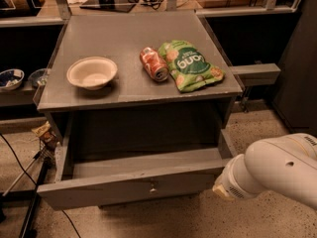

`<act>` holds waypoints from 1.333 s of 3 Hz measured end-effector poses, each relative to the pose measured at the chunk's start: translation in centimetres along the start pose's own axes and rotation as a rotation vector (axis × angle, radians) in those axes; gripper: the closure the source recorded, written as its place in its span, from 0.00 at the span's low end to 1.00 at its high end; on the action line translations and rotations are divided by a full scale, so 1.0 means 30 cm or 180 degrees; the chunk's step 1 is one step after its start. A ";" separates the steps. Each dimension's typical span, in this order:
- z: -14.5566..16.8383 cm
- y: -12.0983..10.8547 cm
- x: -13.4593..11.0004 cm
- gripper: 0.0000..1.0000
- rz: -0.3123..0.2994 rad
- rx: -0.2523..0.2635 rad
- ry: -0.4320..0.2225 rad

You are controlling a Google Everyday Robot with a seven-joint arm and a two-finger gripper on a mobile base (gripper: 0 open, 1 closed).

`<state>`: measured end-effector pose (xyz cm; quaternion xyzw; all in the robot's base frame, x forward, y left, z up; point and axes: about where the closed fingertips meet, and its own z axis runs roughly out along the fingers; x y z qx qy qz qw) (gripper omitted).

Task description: Close top drawer

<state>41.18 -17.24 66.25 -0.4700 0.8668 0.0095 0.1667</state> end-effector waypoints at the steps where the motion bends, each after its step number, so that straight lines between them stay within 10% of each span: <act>1: -0.001 0.000 0.001 1.00 0.0008 0.0002 0.0002; 4: -0.012 -0.126 -0.140 1.00 -0.0036 0.0047 -0.0003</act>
Offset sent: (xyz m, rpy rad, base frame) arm 0.0718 0.0206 0.0283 0.0020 -0.0152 0.0011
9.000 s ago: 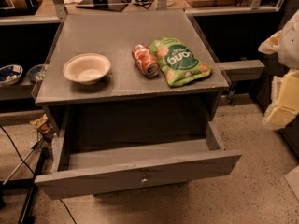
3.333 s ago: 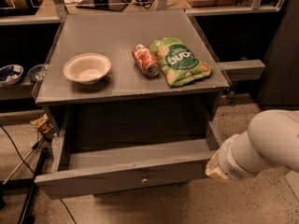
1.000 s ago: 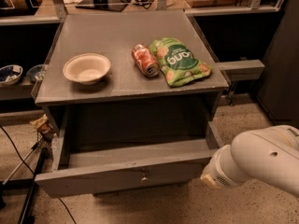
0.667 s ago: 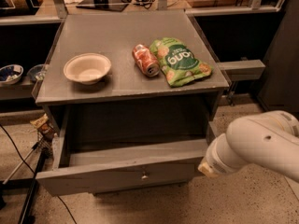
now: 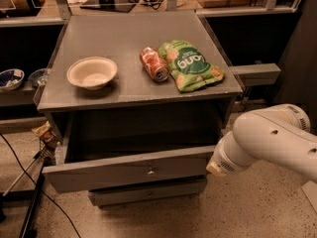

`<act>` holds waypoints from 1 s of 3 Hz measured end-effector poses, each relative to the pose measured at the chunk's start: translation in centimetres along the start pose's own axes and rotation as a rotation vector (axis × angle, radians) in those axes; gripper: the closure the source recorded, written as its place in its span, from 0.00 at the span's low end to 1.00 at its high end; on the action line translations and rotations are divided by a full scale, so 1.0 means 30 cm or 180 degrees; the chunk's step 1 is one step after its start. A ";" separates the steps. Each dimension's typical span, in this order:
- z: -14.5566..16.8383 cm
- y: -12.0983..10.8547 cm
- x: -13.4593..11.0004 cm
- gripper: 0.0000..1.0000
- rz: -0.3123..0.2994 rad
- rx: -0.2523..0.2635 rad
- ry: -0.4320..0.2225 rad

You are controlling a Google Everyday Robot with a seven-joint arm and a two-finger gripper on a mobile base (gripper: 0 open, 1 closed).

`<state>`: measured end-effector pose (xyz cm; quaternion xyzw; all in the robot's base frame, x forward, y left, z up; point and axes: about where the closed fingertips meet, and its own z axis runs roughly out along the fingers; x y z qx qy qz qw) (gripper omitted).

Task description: Close top drawer

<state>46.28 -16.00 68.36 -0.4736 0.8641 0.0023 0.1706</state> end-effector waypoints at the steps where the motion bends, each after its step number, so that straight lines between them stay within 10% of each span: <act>1: 0.020 -0.024 -0.069 1.00 -0.0053 0.0036 -0.0043; 3: 0.021 -0.025 -0.075 0.52 -0.0060 0.0039 -0.0046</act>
Offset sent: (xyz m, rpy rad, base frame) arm 0.0170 0.0133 0.0014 0.0005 -0.0186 0.0140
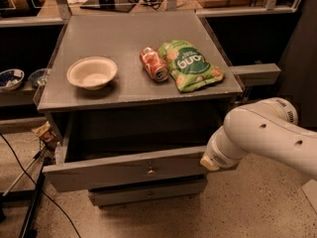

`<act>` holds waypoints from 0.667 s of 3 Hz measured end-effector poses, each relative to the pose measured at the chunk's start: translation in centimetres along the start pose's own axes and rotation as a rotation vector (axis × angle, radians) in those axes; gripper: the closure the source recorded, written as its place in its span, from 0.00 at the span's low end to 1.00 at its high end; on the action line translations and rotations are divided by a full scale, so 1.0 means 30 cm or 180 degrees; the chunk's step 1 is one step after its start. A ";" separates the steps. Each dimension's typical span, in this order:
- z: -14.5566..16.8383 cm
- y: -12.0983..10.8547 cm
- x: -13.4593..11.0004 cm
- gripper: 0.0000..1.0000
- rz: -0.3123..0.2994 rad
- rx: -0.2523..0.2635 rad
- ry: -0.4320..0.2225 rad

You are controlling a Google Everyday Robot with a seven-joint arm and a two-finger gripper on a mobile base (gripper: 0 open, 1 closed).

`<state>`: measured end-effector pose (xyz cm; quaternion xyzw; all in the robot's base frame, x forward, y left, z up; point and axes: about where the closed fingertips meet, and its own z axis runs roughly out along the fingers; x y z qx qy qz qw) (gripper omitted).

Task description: Close top drawer

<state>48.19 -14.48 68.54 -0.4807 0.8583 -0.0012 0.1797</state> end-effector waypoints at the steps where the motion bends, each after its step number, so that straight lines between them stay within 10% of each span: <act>1: 0.000 0.000 0.000 0.28 0.0000 0.0000 0.0000; 2: 0.000 0.000 0.000 0.00 0.0000 0.0000 0.0000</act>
Offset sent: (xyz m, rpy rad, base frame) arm 0.0000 0.0000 0.0000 0.0000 0.0000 0.0000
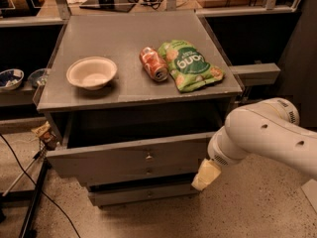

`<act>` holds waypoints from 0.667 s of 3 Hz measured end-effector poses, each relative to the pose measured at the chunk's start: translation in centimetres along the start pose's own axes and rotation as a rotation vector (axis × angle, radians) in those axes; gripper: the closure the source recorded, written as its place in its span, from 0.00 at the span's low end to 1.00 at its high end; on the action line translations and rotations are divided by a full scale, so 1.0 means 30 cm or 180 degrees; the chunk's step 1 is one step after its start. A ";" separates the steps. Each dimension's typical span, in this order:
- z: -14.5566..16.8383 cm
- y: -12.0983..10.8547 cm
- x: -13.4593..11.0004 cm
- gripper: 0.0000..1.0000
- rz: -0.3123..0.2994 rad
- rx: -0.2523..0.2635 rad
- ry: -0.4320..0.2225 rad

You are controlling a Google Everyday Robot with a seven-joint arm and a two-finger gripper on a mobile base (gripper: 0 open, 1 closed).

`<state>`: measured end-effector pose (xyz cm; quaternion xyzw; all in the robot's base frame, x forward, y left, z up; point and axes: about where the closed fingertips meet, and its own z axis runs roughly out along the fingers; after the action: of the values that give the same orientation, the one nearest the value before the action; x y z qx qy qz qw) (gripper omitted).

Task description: Close top drawer

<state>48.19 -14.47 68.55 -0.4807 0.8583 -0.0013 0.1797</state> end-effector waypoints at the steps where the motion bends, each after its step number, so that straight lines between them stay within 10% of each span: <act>1: 0.000 0.000 0.000 0.00 0.0000 0.0000 0.0000; 2: 0.000 0.000 0.000 0.19 0.0000 0.0000 0.0000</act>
Offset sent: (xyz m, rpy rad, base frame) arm 0.0000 0.0000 0.0000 0.0000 0.0000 0.0000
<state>48.19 -14.47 68.55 -0.4808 0.8582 -0.0013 0.1797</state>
